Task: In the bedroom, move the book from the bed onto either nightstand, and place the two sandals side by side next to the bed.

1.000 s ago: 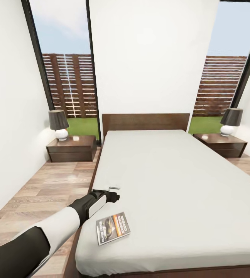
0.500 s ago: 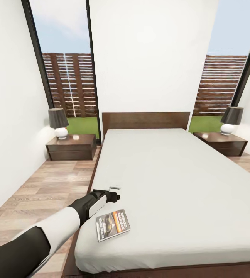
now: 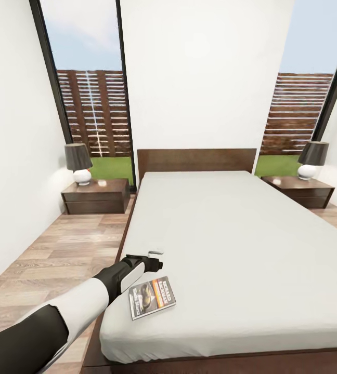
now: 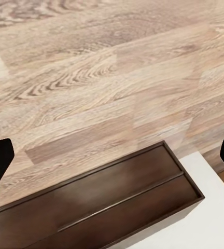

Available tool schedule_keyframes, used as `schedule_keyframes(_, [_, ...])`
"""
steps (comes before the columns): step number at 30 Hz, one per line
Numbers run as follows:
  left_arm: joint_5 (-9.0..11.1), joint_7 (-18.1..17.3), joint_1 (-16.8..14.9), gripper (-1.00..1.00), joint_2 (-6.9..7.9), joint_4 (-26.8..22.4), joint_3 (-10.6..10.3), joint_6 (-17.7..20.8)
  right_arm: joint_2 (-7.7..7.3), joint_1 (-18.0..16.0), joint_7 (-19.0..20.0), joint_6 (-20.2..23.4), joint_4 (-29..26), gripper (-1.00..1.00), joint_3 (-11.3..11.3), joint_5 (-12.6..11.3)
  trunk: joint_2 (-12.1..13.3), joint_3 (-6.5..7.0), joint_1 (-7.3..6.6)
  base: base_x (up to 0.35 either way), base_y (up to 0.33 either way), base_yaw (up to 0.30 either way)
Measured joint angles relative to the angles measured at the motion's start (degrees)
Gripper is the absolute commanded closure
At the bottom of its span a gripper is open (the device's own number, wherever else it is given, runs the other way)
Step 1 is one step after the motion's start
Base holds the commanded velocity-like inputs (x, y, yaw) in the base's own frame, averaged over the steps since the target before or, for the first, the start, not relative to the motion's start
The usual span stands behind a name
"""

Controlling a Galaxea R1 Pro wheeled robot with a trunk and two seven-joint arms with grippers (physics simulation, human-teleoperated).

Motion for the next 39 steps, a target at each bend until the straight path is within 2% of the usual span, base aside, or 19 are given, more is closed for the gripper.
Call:
schedule_keyframes(4, [0.0, 0.0, 0.0, -1.0, -0.06, -0.1, 0.0, 0.0, 0.0, 0.0, 0.0, 0.0, 0.0, -1.0, 0.0, 0.0, -1.6, -0.72, 0.88, 0.0, 0.0, 0.0])
schedule_keyframes(28, [-0.03, -0.05, 0.0, -1.0, -0.21, -0.38, 0.01, -1.41, 0.07, -0.02, 0.0, 0.0, 0.0, -1.0, 0.0, 0.0, -1.62, -0.72, 0.89, 0.0, 0.0, 0.0])
schedule_keyframes(39, [-0.01, -0.06, 0.0, -1.0, -0.22, -0.33, 0.01, -1.78, 0.09, -0.02, 0.0, 0.0, 0.0, -1.0, 0.0, 0.0, -6.02, -2.69, 3.3, 0.0, 0.0, 0.0])
